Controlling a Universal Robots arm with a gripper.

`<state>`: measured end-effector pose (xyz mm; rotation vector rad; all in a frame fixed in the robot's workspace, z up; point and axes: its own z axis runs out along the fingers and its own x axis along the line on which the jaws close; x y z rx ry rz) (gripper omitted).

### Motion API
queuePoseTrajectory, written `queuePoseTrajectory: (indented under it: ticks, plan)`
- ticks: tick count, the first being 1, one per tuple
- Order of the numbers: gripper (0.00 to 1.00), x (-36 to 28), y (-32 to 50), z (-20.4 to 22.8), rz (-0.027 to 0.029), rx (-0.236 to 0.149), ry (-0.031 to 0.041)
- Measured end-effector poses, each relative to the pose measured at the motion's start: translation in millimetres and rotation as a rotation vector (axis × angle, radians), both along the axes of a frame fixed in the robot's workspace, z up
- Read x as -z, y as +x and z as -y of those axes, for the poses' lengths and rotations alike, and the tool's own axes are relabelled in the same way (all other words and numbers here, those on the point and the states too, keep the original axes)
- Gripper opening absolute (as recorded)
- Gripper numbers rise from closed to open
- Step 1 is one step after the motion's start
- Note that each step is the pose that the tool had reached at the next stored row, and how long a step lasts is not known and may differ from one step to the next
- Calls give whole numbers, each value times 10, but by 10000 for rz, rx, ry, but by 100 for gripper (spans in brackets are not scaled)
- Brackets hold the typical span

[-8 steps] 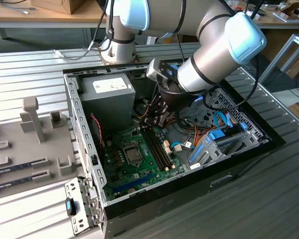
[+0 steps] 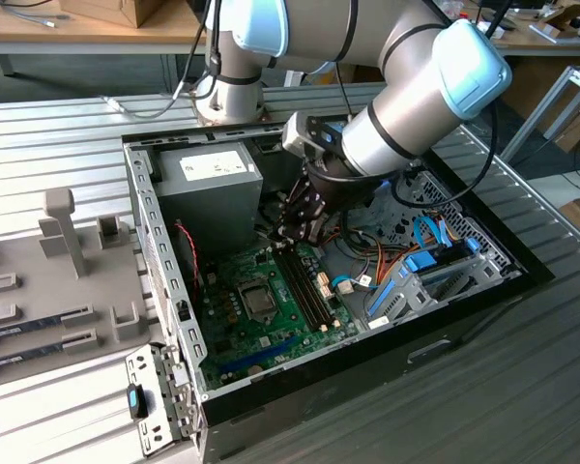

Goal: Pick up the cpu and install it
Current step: 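Close the cpu cover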

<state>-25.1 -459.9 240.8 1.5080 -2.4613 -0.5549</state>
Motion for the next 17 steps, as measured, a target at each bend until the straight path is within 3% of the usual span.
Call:
queuePoseTrajectory:
  ticks: [1, 2, 5, 8, 13, 17]
  plan:
    - [11, 0, 0, -20, -1, -1, 17]
    - [11, -1, -8, -40, -1, -2, 96]
    - [11, 1, -36, -43, -1, -124, 257]
    - [11, 0, -65, -42, -7, -550, 269]
    - [11, 9, -119, -47, -2, -557, 437]
    - [11, 17, -120, -49, -13, -1024, 443]
